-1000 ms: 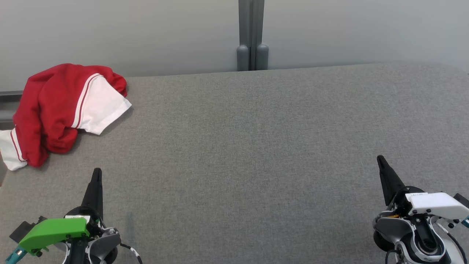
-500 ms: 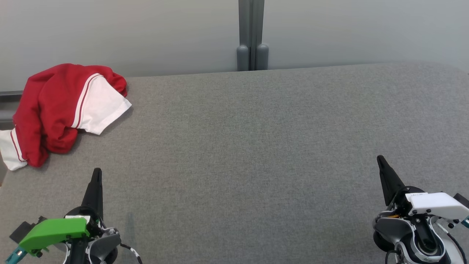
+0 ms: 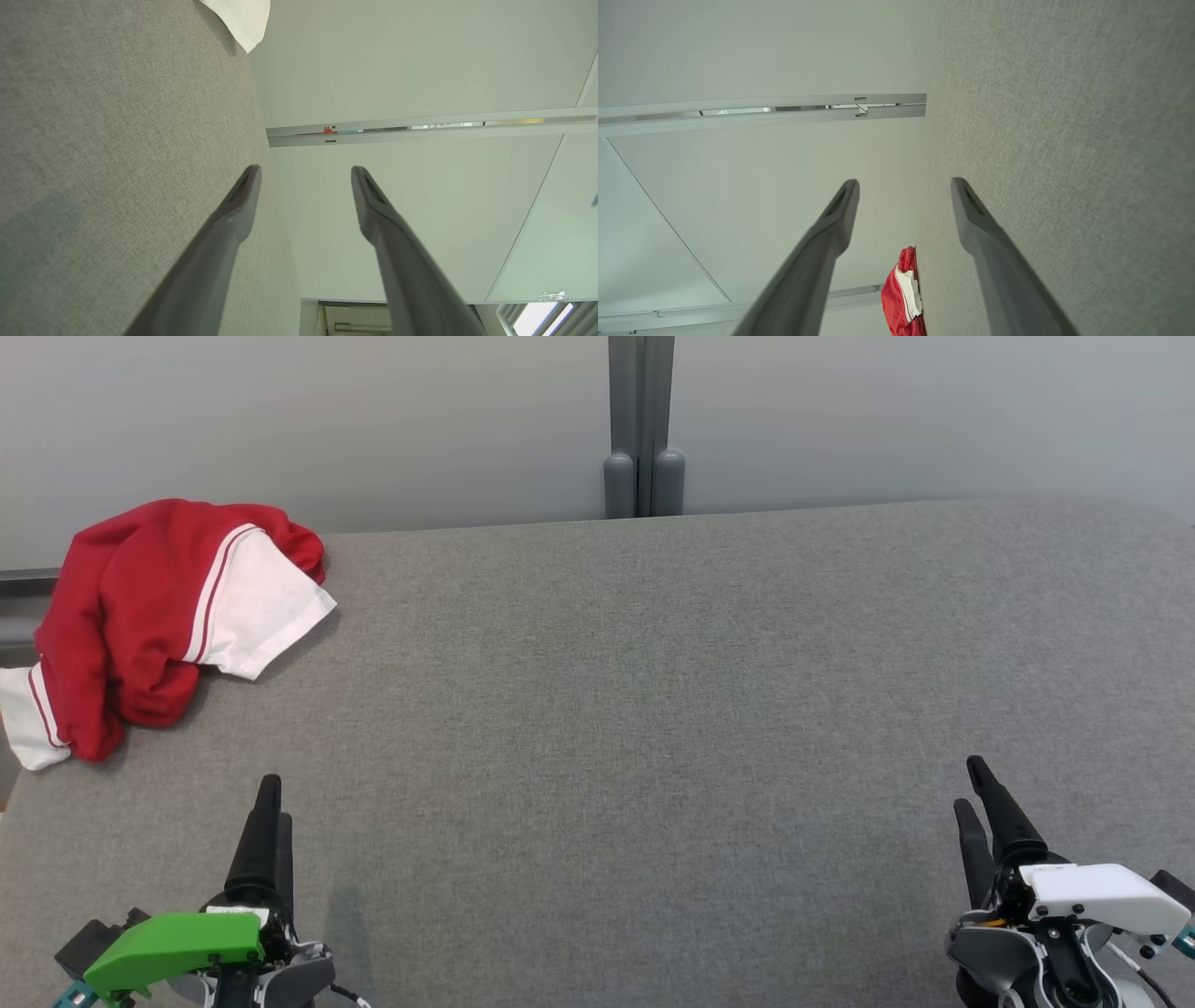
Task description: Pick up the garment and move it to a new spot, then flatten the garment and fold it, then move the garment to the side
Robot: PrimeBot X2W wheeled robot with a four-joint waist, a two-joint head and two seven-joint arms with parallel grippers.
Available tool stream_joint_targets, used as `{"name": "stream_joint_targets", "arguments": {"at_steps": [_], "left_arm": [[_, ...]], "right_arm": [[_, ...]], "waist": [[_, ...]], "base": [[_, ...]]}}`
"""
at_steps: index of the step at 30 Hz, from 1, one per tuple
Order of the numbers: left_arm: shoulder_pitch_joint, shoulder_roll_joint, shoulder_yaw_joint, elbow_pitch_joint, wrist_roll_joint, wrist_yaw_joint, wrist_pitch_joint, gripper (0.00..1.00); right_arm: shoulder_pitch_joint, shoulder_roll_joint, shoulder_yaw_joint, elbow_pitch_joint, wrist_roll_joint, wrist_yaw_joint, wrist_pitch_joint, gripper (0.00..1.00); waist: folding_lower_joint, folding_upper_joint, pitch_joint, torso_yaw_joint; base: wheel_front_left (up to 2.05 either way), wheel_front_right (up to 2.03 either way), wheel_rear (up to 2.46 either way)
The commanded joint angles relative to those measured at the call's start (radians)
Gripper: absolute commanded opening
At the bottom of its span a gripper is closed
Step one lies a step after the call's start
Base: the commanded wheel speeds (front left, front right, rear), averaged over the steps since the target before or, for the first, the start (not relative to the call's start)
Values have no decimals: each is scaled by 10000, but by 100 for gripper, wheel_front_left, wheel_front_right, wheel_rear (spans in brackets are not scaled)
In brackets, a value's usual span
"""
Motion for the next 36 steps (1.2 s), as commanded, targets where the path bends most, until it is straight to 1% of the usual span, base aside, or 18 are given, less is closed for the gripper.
{"name": "stream_joint_targets", "arguments": {"at_steps": [1,5,9,13,17,21,26,30,36], "left_arm": [[-30,44,-73,-251,289,32,-114,100],[-4,49,-264,-424,874,142,-295,100],[13,54,-467,-625,1587,316,-468,100],[41,59,-678,-849,2415,488,-634,100],[97,64,-902,-1033,3231,649,-793,100],[158,69,-1135,-1172,3990,796,-947,100],[260,75,-1306,-1286,4907,988,-1131,100],[316,78,-1477,-1287,5776,1051,-1272,100],[386,85,-1566,-1300,6756,1246,-1474,100]], "right_arm": [[-50,-43,-29,-220,-292,2,-122,100],[-20,-47,-138,-351,-955,3,-304,100],[43,-51,-159,-615,-1917,3,-477,100],[137,-56,-52,-855,-2666,3,-644,100],[243,-59,135,-1108,-3710,3,-802,100],[397,-63,249,-1157,-4279,3,-958,100],[523,-68,360,-1273,-5398,4,-1146,100],[606,-72,428,-1361,-6285,4,-1278,100],[670,-76,391,-1371,-7396,4,-1480,100]], "waist": [[0,0,-4,2],[0,0,-17,9],[0,0,-26,18],[0,0,-39,25],[0,0,-53,28],[0,0,-70,34],[0,0,-88,38],[0,0,-95,43],[0,0,-108,53]], "base": [[0,0,0],[0,0,0],[0,0,0],[0,0,0],[0,0,0],[0,0,0],[0,0,0],[0,0,0],[0,0,0]]}}
